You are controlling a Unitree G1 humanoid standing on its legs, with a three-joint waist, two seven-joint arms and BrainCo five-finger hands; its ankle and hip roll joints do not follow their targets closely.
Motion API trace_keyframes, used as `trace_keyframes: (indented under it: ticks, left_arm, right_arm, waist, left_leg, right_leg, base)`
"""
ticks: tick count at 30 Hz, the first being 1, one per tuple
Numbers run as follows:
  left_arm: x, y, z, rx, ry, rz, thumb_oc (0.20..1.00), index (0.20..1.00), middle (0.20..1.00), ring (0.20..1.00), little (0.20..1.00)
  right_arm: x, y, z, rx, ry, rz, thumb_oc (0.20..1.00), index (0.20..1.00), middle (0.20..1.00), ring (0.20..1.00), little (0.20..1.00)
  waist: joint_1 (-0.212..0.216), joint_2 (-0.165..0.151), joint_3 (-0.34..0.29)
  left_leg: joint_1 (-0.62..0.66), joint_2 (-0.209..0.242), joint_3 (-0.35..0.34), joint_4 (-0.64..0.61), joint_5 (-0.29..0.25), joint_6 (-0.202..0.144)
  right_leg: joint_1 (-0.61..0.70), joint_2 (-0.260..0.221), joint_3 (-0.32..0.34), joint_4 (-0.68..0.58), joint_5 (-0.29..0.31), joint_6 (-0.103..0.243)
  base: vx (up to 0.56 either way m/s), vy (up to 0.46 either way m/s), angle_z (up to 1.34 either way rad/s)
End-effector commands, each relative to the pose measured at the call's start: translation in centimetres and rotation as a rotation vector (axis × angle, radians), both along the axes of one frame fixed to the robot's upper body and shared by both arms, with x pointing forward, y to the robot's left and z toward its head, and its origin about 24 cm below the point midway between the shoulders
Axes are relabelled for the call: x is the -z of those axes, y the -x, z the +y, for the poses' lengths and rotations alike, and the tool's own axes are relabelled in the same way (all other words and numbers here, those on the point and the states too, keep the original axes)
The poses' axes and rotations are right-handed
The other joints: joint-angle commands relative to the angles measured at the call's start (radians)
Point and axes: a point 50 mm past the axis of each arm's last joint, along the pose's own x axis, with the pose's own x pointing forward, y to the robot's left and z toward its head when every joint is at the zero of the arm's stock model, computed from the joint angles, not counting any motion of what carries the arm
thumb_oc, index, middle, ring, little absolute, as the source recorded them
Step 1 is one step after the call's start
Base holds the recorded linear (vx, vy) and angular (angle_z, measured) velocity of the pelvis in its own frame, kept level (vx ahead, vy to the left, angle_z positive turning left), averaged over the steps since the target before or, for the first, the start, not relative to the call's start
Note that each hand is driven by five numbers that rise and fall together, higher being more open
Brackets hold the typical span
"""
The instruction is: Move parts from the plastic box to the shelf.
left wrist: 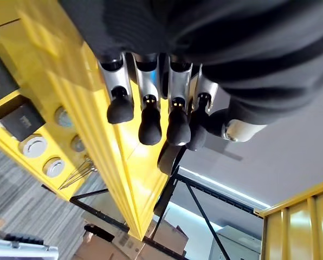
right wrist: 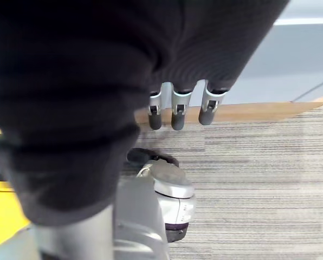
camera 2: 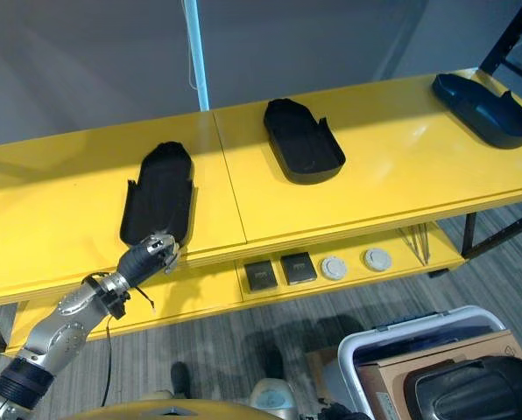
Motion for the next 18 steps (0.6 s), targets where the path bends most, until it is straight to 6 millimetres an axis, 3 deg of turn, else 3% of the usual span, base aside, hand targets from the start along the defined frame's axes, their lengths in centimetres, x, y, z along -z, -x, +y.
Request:
trace_keyframes:
  ticks: [1,4,9,15,18]
  left_arm:
    - [-3.7,-3.6,-0.2,-0.069,0.025,-0.163,0.200,0.200,0.200,0.200,0.200]
    - [-5.2,-6.0,0.9,-0.140,0.007,-0.211,0.200,0.200,0.200,0.200,0.200]
    - [-7.1,-7.3,1.4,-0.139,0.012,-0.274,0.200,0.200,0.200,0.200,0.200]
    - [-8.0,-6.6,0.8,-0.078,0.031,-0.312,0.200,0.200,0.200,0.200,0.200]
    - [-7.7,-4.6,0.1,-0.007,0.032,-0.329,0.200,0.200,0.200,0.200,0.200]
  right_arm:
    - [-0.4,-4.8,2.7,-0.044,-0.044,-0.093,1.000,1.000,1.000,1.000,1.000]
    - [-0.8,-5.5,2.1,-0.058,-0.018,-0.098,1.000,1.000,1.000,1.000,1.000]
    - [-0.7,-5.2,1.9,-0.069,-0.008,-0.079,1.000,1.000,1.000,1.000,1.000]
    - [-0.1,-4.0,2.4,-0.070,-0.015,-0.040,1.000,1.000,1.000,1.000,1.000]
    - [0.2,-3.2,2.7,-0.051,-0.015,-0.017,1.000,1.000,1.000,1.000,1.000]
  waist:
    - [-0.032,0.031,0.097]
    - [-0.067,0.035,0.134]
    - [-0.086,0.030,0.146]
    - [-0.075,0.023,0.120]
    - [-0.044,0.021,0.079]
  left_leg:
    - [0.030,0.004,-0.001,0.000,-0.042,0.002]
    - [0.016,-0.003,0.006,0.000,-0.037,-0.002]
    - [0.017,-0.005,0.006,0.000,-0.040,-0.003]
    - [0.040,-0.001,0.003,0.000,-0.047,-0.006]
    - [0.067,0.004,0.003,0.000,-0.053,-0.007]
  right_leg:
    - [-0.001,-0.046,0.012,0.006,0.008,0.040]
    - [-0.029,-0.048,0.036,0.006,0.018,0.042]
    - [-0.033,-0.043,0.052,0.006,0.020,0.042]
    - [-0.006,-0.043,0.041,0.006,0.011,0.045]
    - [0.032,-0.043,0.018,0.006,-0.001,0.045]
  base:
    - [0.01,0.050,-0.09]
    - [-0.03,0.056,-0.20]
    - [-0.01,0.005,-0.10]
    - [0.01,-0.035,-0.03]
    - [0.00,-0.048,0.07]
